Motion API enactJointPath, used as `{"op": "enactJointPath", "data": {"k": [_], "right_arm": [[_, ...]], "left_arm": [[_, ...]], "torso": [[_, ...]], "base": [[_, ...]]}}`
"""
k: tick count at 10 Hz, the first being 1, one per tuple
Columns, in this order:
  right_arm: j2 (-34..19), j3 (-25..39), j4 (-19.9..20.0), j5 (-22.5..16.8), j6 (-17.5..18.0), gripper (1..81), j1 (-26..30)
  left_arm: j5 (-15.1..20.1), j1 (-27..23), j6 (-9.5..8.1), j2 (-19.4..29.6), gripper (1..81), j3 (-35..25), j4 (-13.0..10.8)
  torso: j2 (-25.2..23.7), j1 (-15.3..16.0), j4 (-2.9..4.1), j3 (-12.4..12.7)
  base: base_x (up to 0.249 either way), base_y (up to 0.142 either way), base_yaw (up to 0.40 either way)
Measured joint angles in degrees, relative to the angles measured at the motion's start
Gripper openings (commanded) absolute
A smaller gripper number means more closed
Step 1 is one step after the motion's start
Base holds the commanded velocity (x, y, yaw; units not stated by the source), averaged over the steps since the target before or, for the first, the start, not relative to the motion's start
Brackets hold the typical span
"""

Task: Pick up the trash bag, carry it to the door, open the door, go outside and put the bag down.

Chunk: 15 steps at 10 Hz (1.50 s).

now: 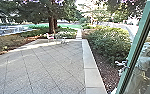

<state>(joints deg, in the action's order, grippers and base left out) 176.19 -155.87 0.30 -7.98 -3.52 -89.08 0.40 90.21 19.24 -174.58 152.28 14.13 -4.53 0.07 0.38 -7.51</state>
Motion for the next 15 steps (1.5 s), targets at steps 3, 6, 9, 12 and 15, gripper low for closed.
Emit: {"op": "enactJointPath", "data": {"k": [3, 6, 9, 12, 15], "right_arm": [[0.0, 0.0, 0.0, 0.0, 0.0, 81.1, 0.0], [0.0, 0.0, 0.0, 0.0, 0.0, 81.1, 0.0], [0.0, 0.0, 0.0, 0.0, -0.1, 81.1, -0.1], [0.0, 0.0, 0.0, 0.0, -0.1, 81.1, -0.1], [0.0, 0.0, -0.3, 0.3, 0.2, 81.1, 0.3]], "left_arm": [[0.0, 0.0, 0.0, 0.0, 1.0, 0.0, 0.0], [0.0, 0.0, 0.0, 0.0, 1.0, 0.0, 0.0], [0.0, 0.1, 0.0, 0.0, 1.0, 0.0, 0.0], [0.0, -0.1, 0.0, 0.0, 1.0, 0.0, 0.0], [-0.2, -0.7, 0.0, 0.0, 1.0, 0.0, 0.0]], "torso": [[0.0, 0.0, 0.0, 0.0], [0.0, 0.0, 0.0, 0.0], [0.0, 0.0, 0.0, 0.0], [0.0, 0.0, 0.0, 0.0], [0.1, 0.0, 0.0, 0.0]], "base": [[0.114, 0.0, 0.0], [0.114, 0.0, 0.0], [0.113, 0.0, 0.0], [0.114, 0.0, 0.0], [0.114, 0.0, 0.0]]}}
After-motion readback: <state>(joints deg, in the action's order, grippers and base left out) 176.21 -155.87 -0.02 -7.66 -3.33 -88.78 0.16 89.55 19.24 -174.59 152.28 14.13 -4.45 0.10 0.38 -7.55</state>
